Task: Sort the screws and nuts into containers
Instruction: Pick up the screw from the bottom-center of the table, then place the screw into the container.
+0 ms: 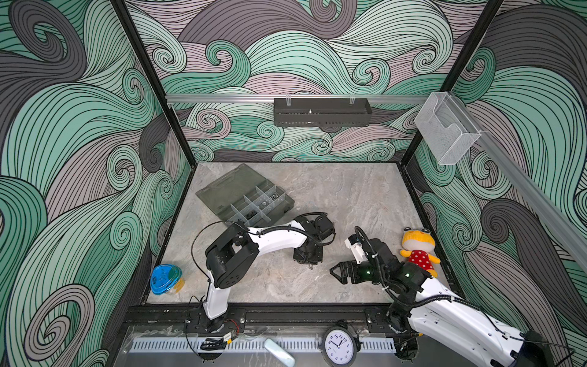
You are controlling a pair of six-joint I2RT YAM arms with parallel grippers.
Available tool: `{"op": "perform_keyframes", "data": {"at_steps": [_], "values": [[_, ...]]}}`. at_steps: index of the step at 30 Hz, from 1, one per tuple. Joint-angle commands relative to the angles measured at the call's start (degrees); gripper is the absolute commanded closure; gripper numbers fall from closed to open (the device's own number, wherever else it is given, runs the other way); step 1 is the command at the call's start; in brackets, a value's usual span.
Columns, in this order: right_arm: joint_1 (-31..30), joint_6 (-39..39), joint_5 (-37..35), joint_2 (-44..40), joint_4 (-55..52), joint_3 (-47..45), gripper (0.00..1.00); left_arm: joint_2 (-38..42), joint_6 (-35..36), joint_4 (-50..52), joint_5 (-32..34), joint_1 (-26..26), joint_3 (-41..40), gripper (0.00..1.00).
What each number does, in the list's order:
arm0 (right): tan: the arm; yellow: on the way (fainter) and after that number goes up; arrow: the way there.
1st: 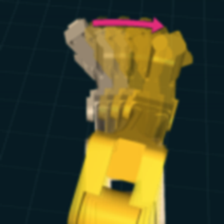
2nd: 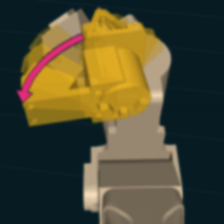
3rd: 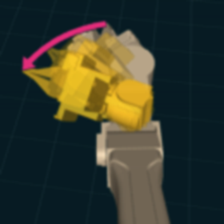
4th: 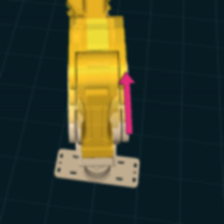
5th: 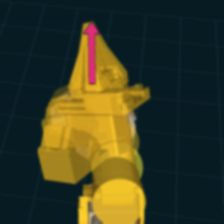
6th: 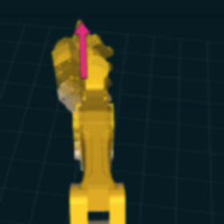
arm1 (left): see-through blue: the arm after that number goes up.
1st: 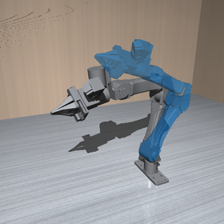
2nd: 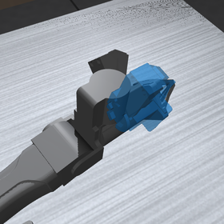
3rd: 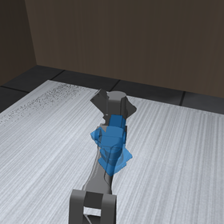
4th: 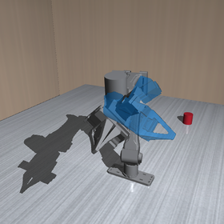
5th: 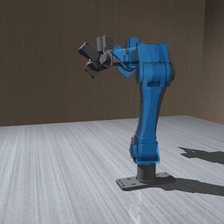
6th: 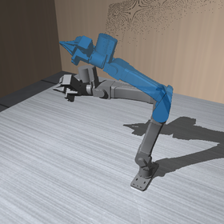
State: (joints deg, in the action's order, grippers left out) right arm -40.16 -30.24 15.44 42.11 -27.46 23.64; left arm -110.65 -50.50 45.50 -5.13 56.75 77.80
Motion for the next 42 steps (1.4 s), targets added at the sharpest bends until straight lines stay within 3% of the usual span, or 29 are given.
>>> {"op": "perform_keyframes", "data": {"at_steps": [1,15,20,25,30,34,42], "values": [[0.43,0.99,0.49,0.03,-0.22,-0.30,0.00,-1.69,-1.36,1.36,1.26,0.29,0.93,0.75],[1.40,0.56,0.91,0.45,0.63,-0.34,0.00,-6.48,-1.99,8.64,1.81,0.21,6.19,0.76],[1.65,1.00,1.17,0.76,0.56,-0.02,0.00,-7.60,-0.14,9.51,0.32,-0.25,7.51,0.84],[1.78,1.21,1.26,1.07,0.52,0.30,0.00,-4.86,1.11,4.96,-2.24,-1.78,3.78,0.95],[2.02,1.98,1.34,2.11,0.88,0.98,0.00,1.74,6.13,2.33,-0.71,-4.42,2.13,0.97],[1.99,3.29,1.87,5.58,2.31,3.54,0.00,9.59,10.00,0.90,-1.46,-11.18,-0.39,0.97],[-0.06,3.72,7.99,19.27,10.86,14.74,0.00,18.46,21.06,4.75,2.92,-34.45,-2.15,0.97]]}}
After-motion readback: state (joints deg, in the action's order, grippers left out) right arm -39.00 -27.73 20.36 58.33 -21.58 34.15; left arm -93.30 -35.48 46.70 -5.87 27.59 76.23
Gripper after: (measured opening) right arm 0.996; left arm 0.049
